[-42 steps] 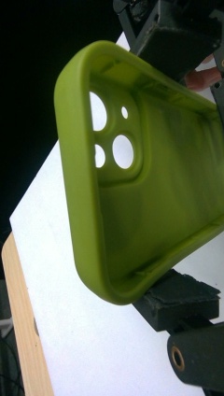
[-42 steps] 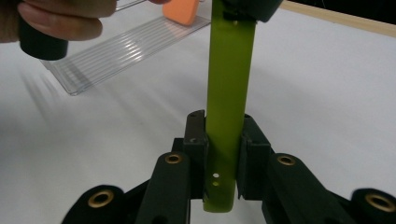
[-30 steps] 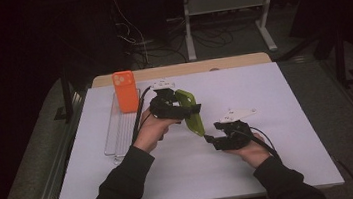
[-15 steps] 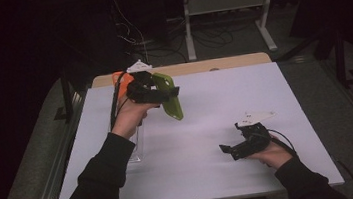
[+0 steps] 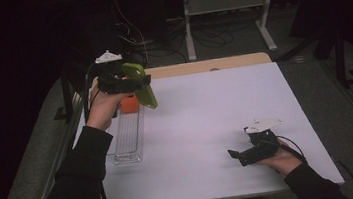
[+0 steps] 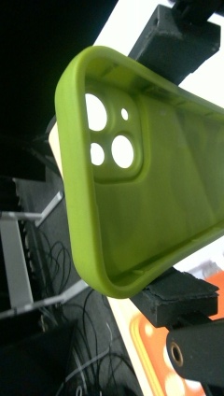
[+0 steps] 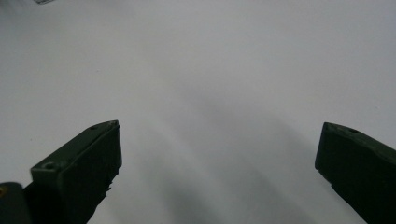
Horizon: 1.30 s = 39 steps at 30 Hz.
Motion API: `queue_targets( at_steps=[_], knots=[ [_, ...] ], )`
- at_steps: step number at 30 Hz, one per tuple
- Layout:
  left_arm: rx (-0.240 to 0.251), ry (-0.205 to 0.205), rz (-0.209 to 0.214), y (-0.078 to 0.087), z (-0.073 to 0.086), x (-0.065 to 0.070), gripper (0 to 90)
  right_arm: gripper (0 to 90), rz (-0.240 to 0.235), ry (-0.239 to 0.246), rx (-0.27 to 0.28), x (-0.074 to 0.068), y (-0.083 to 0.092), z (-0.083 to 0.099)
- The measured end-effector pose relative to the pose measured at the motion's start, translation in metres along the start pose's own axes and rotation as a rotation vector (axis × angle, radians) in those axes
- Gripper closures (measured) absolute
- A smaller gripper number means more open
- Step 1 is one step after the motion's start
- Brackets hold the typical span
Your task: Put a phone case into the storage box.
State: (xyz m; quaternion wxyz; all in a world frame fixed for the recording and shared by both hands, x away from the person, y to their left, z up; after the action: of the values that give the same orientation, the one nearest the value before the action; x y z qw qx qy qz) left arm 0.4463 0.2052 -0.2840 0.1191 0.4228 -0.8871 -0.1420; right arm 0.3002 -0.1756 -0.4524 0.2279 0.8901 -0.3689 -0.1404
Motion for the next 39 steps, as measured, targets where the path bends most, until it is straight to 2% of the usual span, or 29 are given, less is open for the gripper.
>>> queue_targets(
  at_steps=[7,11,19,26,30,33,39],
  knots=[
    [0.007,-0.001,-0.099,0.005,0.001,-0.021,13.6,0.0,0.005,-0.007,0.007,0.002,0.002,0.001],
    [-0.005,-0.005,-0.15,0.004,0.004,-0.033,13.6,0.0,0.008,-0.006,0.013,0.003,0.003,0.0],
    [-0.038,0.003,-0.224,-0.004,0.014,-0.049,13.6,0.0,0.017,-0.004,0.029,0.007,0.006,-0.002],
    [-0.104,0.021,-0.301,-0.017,0.032,-0.063,13.6,0.0,0.019,0.0,0.037,0.008,0.008,-0.003],
    [-0.132,0.054,-0.32,-0.025,0.047,-0.072,13.5,0.0,0.023,0.003,0.041,0.008,0.008,-0.005],
    [-0.17,0.059,-0.333,-0.031,0.058,-0.078,13.4,0.0,0.026,0.003,0.037,0.008,0.008,-0.004],
    [-0.199,0.06,-0.343,-0.041,0.069,-0.08,13.2,0.0,0.027,0.001,0.033,0.007,0.008,-0.004]
  ],
)
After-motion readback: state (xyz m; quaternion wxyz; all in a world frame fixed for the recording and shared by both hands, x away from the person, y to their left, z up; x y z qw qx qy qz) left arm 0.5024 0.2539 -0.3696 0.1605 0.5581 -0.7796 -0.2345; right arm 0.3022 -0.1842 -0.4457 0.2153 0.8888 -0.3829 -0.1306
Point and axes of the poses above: each handheld gripper's, and its own axes: y roughly backward along the jaws, z roughly out of its underside, x roughly to its right, the point moved 2 cm from there along -y, roughly forward along the jaws, and after that the axes turned 8 degrees about x, right-handed, at the moved point
